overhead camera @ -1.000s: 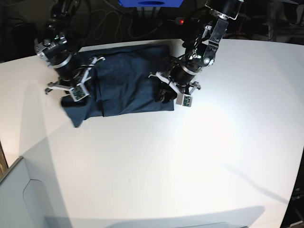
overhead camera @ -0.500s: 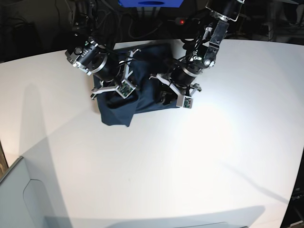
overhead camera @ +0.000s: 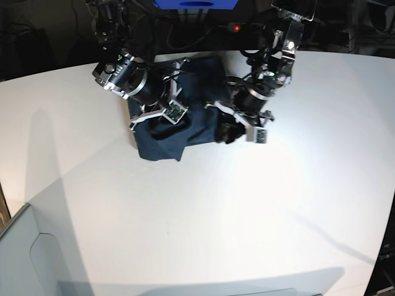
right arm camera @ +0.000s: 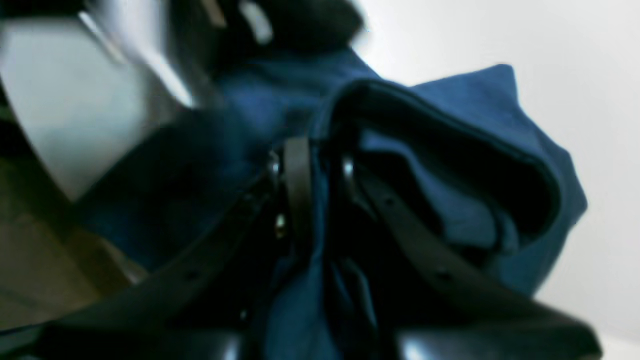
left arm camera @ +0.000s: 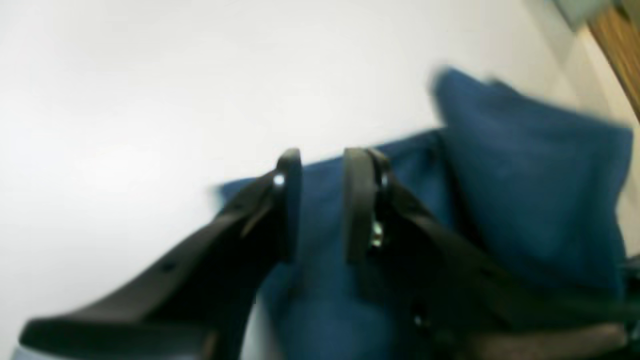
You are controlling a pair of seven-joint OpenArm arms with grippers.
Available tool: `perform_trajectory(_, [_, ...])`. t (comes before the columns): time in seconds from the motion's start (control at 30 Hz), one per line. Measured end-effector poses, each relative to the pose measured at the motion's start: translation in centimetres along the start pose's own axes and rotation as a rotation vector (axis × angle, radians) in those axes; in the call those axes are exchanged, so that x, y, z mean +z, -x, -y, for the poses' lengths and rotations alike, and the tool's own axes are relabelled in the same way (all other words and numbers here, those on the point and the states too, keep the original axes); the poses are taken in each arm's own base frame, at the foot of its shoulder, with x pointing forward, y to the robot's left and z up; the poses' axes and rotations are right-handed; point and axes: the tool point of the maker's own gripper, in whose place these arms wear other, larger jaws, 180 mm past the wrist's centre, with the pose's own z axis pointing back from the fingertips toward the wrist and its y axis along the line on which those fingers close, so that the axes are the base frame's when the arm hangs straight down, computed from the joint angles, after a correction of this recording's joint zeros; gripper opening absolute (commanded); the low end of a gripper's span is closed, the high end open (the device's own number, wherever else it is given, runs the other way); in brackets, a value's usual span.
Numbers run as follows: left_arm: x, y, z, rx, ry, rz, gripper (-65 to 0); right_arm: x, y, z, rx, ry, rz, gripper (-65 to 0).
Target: Fold the T-shirt properly
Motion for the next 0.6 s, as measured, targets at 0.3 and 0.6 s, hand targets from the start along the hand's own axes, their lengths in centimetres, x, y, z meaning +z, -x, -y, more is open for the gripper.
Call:
perform_trajectory(0.3, [2.5,3.5,-3.5,0.157,-0.148,-0.144,-65.0,0.4,-0.4,1.5,0.006,0.040,0.005,-65.0])
perform_trajectory(0.6, [0.7,5.3,-3.6,0.208,-0.136,-0.193,-65.0,0.4,-2.5,-0.3,0.053,-0.002,0.059,-65.0])
